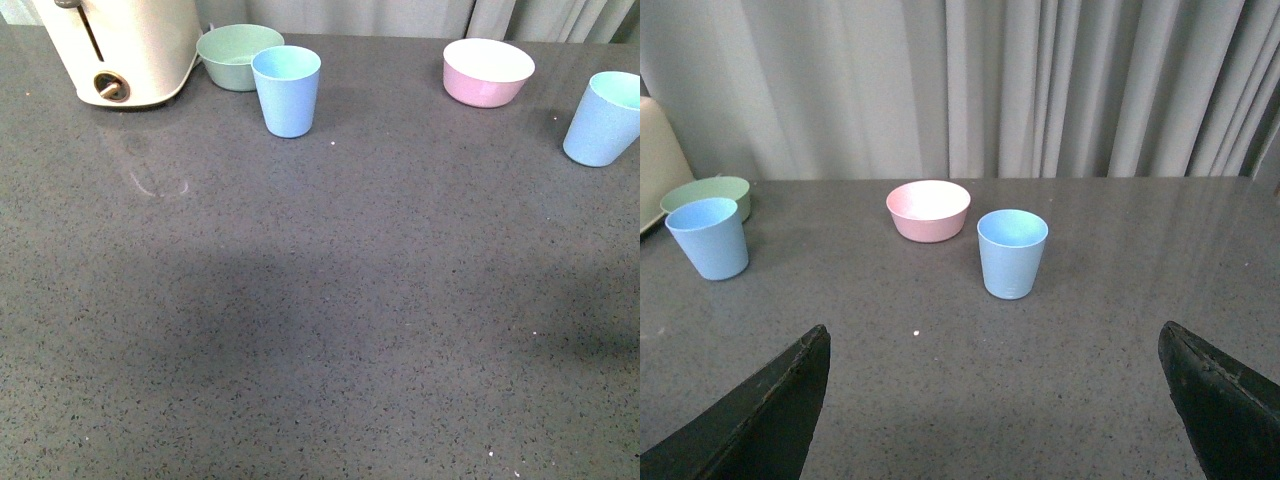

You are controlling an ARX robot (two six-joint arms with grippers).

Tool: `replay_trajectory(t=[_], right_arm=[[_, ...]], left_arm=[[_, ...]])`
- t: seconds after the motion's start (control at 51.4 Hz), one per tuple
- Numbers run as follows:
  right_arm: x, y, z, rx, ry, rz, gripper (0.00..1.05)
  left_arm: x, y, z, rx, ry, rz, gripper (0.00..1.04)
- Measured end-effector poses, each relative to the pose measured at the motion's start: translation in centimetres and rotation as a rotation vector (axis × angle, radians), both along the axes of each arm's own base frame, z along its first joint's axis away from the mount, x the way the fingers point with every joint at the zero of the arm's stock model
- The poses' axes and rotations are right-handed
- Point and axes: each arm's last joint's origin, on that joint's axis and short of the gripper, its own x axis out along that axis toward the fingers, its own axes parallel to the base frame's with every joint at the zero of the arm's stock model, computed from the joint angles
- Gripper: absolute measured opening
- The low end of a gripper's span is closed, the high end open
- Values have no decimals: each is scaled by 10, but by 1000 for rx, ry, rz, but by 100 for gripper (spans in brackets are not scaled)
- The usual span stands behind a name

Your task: Stack blue cups with both arms

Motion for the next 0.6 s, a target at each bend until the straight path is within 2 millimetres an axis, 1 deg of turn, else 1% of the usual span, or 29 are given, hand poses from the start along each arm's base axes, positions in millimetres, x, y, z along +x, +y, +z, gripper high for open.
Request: replay_trajectory(t=[0.603], right_arm=[[0,0,0,0,0,0,96]], left_arm=[[0,0,0,0,0,0,96]])
